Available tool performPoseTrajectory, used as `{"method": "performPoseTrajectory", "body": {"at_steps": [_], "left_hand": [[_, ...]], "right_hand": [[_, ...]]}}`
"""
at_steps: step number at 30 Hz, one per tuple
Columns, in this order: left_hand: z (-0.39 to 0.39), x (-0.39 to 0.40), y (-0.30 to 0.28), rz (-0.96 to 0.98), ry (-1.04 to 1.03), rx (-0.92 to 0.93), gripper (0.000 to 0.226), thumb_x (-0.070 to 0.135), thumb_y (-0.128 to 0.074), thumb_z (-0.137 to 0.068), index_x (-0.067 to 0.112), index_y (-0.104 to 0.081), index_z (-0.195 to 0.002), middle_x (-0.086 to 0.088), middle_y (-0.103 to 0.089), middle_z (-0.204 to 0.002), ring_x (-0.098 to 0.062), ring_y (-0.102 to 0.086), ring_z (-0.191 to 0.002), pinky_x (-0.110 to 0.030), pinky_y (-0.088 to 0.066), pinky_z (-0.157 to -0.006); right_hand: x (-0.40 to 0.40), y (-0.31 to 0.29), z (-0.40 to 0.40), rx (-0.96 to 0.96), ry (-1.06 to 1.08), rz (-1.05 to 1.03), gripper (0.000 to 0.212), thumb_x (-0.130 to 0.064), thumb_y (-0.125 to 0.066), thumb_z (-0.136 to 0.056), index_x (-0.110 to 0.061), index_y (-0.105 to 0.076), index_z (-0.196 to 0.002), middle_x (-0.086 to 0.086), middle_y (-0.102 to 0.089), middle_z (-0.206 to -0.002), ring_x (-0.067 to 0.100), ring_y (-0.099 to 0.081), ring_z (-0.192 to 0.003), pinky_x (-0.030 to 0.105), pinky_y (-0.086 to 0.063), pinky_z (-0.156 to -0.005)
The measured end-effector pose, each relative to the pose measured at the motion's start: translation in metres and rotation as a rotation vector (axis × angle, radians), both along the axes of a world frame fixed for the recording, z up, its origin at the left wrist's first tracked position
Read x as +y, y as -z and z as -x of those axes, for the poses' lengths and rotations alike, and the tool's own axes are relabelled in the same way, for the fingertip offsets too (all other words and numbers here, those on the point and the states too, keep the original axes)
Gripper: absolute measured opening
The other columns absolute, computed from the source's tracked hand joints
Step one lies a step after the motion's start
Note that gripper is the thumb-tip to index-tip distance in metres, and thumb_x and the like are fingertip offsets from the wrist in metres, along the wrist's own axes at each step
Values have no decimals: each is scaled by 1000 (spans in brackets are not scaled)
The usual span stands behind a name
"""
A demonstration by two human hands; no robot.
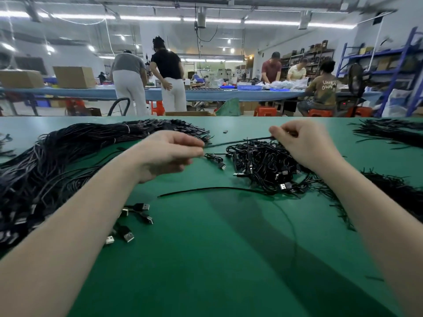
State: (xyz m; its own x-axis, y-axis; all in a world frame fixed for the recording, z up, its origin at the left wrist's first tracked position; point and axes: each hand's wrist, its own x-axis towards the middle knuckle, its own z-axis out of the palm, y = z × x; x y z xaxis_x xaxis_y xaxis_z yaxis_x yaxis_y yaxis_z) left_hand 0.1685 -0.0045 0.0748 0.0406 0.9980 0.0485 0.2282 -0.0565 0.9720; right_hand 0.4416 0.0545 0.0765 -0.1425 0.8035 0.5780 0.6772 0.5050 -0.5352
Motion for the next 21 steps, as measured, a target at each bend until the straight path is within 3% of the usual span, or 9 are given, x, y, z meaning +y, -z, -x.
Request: {"method": "performPoseTrajectory", "body": {"at_steps": [4, 6, 12, 17, 21], "left_hand": [[-3, 3, -2, -6, -59, -760, 10, 19, -75, -70, 12, -69, -74, 3, -67, -66, -3, -59, -52, -15, -50, -49], [-9, 7, 1, -14, -88, -889, 13, 22, -75, -75, 14, -66, -71, 5, -62, -63, -4, -55, -53, -15, -48, -50], [-14, 12, 7, -40, -185, -496, 12, 29, -60, -93, 23, -71, -94, 5, -46, -71, -9, -45, -66, -17, -46, -57], [-16, 17, 18, -69, -256, -459, 10, 21, -61, -93, 16, -69, -97, 5, -48, -71, -6, -44, -65, -13, -47, -53], [-14, 17, 21, 7, -289, -448, 24, 32, -55, -96, 20, -69, -81, 8, -42, -58, -6, -42, -54, -15, -44, -49]], "right_hand": [[-11, 8, 21, 82, -282, 295, 33, -48, -49, -94, -28, -72, -81, -11, -33, -45, 8, -26, -40, 17, -25, -39], [-20, 14, 33, 102, -428, 459, 30, -46, -49, -94, -32, -72, -82, -7, -36, -54, 10, -29, -44, 20, -29, -41], [-39, 35, 61, 119, -705, 642, 29, -40, -48, -97, -24, -69, -84, -7, -30, -56, 11, -23, -46, 19, -24, -42], [-47, 36, 66, 153, -767, 663, 28, -42, -49, -95, -27, -68, -82, -8, -29, -57, 11, -21, -49, 20, -21, -44], [-53, 36, 68, 127, -863, 695, 28, -50, -52, -86, -26, -68, -85, -8, -28, -59, 11, -21, -51, 20, -20, -47]]}}
